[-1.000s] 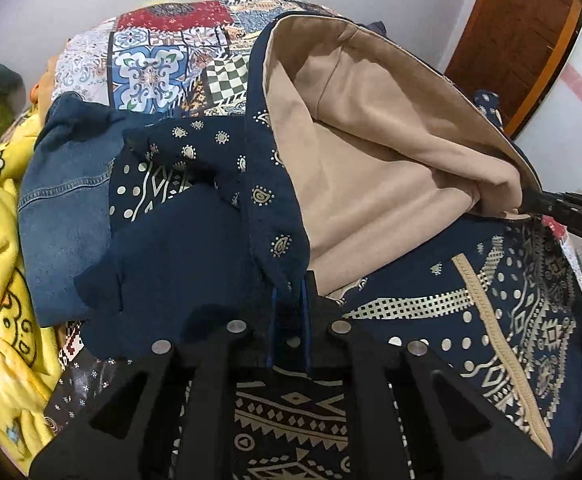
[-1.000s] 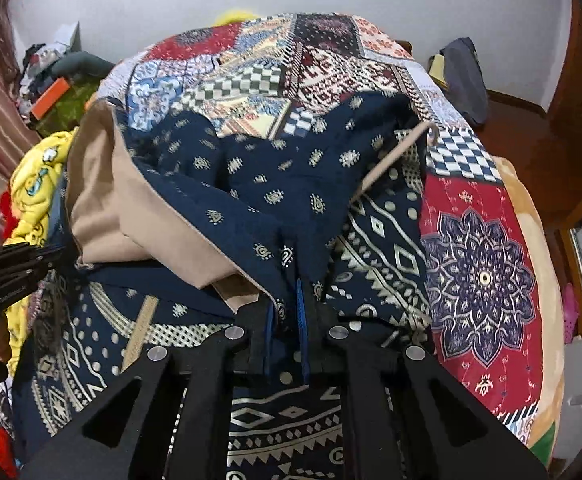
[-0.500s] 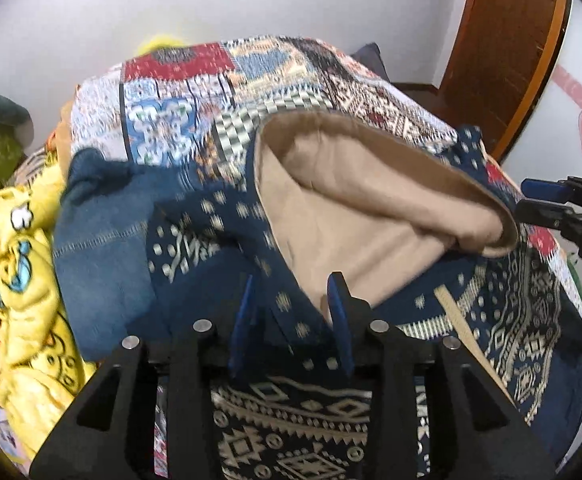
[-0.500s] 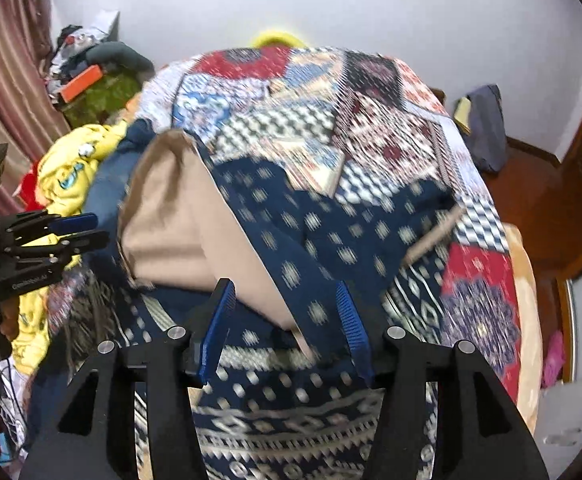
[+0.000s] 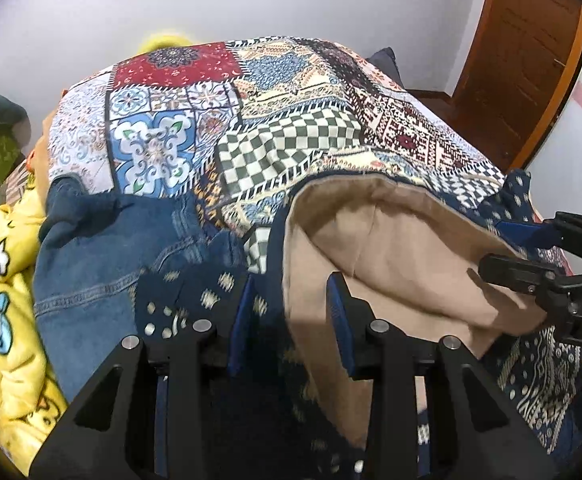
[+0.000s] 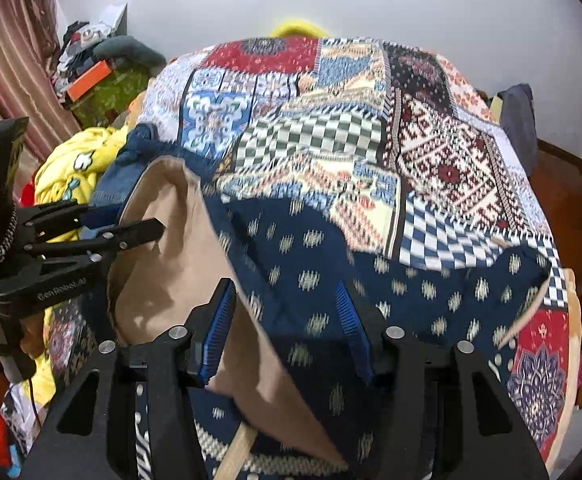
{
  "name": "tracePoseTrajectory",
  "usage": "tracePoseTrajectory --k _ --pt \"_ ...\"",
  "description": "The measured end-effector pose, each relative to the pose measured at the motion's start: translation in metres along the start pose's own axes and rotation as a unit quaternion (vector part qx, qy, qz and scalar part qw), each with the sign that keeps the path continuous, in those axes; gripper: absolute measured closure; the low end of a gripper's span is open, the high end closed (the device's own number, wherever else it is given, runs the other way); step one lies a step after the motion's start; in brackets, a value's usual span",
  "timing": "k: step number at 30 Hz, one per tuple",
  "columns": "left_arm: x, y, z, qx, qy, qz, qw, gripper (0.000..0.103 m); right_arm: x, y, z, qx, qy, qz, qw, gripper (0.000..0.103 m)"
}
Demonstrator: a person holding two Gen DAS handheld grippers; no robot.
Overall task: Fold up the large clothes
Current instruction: 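Lift the hood with both tools and fold it toward the hoodie hem, then open both tools and release the hood onto the hoodie body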
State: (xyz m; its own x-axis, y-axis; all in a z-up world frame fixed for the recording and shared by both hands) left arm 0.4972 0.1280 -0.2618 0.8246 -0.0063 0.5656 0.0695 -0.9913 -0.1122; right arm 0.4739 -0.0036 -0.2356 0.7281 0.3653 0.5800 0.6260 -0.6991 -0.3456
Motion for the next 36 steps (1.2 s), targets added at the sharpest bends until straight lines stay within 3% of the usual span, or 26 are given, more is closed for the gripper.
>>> tracePoseTrajectory --k 2,4,6,8,12,17,23,26,34,36 --pt "0.005 0.003 0.004 -0.005 0.002 0.001 1.0 0.067 0.002 0.0 0.003 0.006 0.002 -0.002 1.0 0.073" --pt "0.009 0.006 0.007 -0.008 0.003 0.003 1.0 0.079 0.003 0.0 0.008 0.014 -0.009 -0.002 1.0 0.085" --pt "0.011 0.009 0.007 -0.008 0.001 0.008 0.9999 0.098 0.003 -0.001 0.014 0.016 -0.023 -0.003 1.0 0.092" --pt "0.012 0.013 -0.002 -0.009 0.012 0.014 0.9998 0.098 0.001 -0.001 0.014 0.011 -0.024 -0.002 1.0 0.096" --pt "0.01 0.022 -0.04 -0.044 0.04 0.022 0.998 0.099 0.0 -0.005 -0.005 0.022 -0.002 0.009 1.0 0.097" --pt "0.003 0.037 -0.099 -0.076 0.077 0.049 0.9929 0.099 -0.003 -0.019 -0.058 0.02 0.032 0.004 0.999 0.097" --pt "-0.025 0.052 -0.147 -0.106 0.087 0.073 0.9879 0.099 -0.028 -0.041 -0.106 0.025 0.023 0.006 0.999 0.097" --pt "-0.046 0.057 -0.155 -0.114 0.076 0.083 0.9871 0.099 -0.047 -0.052 -0.118 0.038 0.016 0.01 0.999 0.097" --pt "-0.108 0.065 -0.147 -0.117 0.0 0.099 0.9882 0.098 -0.1 -0.063 -0.122 0.064 -0.015 0.032 0.997 0.097" --pt "-0.117 0.065 -0.15 -0.12 -0.008 0.1 0.9878 0.097 -0.109 -0.065 -0.123 0.075 -0.023 0.038 0.996 0.093"
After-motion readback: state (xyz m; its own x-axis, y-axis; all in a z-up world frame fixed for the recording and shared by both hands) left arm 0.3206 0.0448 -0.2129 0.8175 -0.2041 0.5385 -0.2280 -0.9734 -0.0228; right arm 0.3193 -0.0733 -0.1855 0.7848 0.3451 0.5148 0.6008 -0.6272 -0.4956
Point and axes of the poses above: each gripper's, at about its wrist camera, not at the fingertips, and z roughly the way its jaws point, y to its right, x to its top, the point moved 6 cm from there along z, roughly the way its jaws point, and after that the axes turned 13 degrees about x, right-handed, at the moved point
